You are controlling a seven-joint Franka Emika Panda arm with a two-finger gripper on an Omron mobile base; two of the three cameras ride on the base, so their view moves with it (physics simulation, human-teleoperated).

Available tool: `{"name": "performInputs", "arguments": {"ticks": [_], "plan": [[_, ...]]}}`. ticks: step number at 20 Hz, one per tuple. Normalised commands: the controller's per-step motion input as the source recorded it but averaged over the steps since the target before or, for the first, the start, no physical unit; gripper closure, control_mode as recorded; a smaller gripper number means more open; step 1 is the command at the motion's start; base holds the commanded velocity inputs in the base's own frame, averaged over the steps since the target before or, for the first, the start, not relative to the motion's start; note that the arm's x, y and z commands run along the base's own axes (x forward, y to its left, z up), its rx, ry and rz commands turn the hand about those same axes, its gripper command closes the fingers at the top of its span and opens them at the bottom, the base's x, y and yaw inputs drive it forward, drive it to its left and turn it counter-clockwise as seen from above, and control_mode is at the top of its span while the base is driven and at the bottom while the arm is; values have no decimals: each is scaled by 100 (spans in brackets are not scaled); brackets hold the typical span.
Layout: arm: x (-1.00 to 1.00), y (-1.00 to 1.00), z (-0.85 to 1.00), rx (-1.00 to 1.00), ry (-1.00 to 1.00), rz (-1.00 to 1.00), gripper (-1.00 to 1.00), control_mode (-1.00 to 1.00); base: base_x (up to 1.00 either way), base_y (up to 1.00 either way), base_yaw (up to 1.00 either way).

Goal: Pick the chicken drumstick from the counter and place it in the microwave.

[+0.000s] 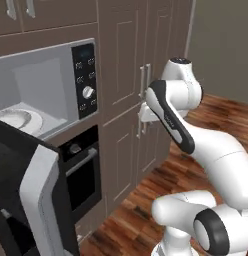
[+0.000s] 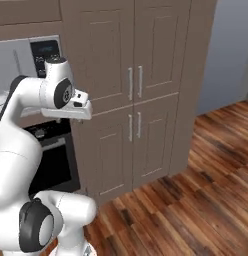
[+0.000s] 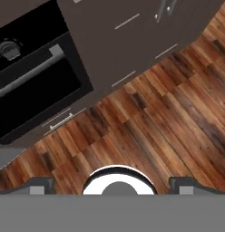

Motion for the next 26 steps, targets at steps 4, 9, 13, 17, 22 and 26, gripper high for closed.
{"name": "performInputs", "arguments": {"ticks": [4, 9, 13, 17, 22, 26], "plan": [[0, 0, 0, 0, 0, 0, -100, 100, 1, 1, -91], [0, 0, 0, 0, 0, 0, -100, 100, 0, 0, -94], [0, 0, 0, 0, 0, 0, -100, 100, 0, 0, -95], [0, 0, 0, 0, 0, 0, -100, 100, 0, 0, -95], [0, 0, 0, 0, 0, 0, -100, 100, 0, 0, -94], [0, 0, 0, 0, 0, 0, -100, 100, 5, 2, -92]]}}
